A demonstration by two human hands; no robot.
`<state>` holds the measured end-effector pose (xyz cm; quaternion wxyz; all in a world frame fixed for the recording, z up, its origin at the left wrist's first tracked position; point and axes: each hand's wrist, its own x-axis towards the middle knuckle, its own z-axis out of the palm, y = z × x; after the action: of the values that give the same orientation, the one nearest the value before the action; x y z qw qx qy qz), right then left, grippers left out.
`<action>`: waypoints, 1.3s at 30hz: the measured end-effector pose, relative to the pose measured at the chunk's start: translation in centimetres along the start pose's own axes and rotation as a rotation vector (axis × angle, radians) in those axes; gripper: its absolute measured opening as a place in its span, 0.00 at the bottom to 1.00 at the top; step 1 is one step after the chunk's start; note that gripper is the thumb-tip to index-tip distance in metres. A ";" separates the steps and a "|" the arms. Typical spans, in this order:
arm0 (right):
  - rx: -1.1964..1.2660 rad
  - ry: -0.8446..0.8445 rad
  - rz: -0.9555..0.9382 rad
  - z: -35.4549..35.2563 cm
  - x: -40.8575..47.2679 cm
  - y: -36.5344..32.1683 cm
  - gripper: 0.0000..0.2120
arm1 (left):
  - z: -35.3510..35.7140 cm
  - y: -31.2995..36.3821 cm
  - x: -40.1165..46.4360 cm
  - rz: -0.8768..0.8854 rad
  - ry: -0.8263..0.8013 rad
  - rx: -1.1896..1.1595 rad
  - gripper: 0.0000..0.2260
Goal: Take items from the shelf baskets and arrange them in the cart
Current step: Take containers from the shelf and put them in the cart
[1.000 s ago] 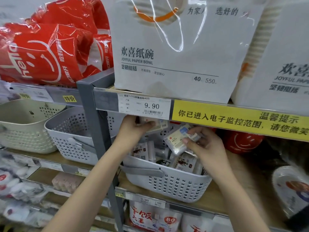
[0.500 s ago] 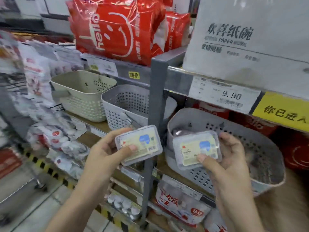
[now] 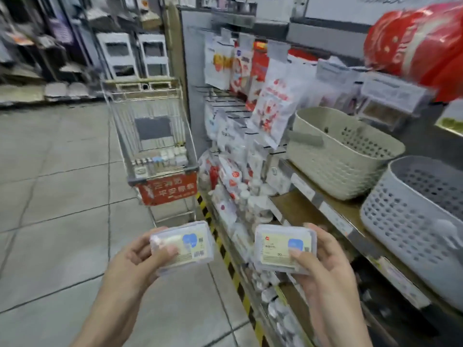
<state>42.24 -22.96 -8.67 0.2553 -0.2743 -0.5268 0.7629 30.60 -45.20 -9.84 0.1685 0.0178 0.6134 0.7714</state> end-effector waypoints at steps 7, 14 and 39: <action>-0.057 -0.193 0.188 11.9 4.6 5.1 0.18 | -10.9 1.2 3.3 -0.015 0.296 -0.037 0.16; -0.048 -0.204 0.288 17.5 13.1 7.4 0.19 | -12.4 1.5 11.9 -0.057 0.413 -0.108 0.14; -0.255 -0.214 0.350 39.3 49.6 15.2 0.14 | -15.4 5.6 51.8 -0.174 0.556 -0.126 0.14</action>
<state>-21.93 -20.16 -18.85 0.0252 -0.3089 -0.5877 0.7474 -23.18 -46.14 -17.54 0.0605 -0.2573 0.5862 0.7658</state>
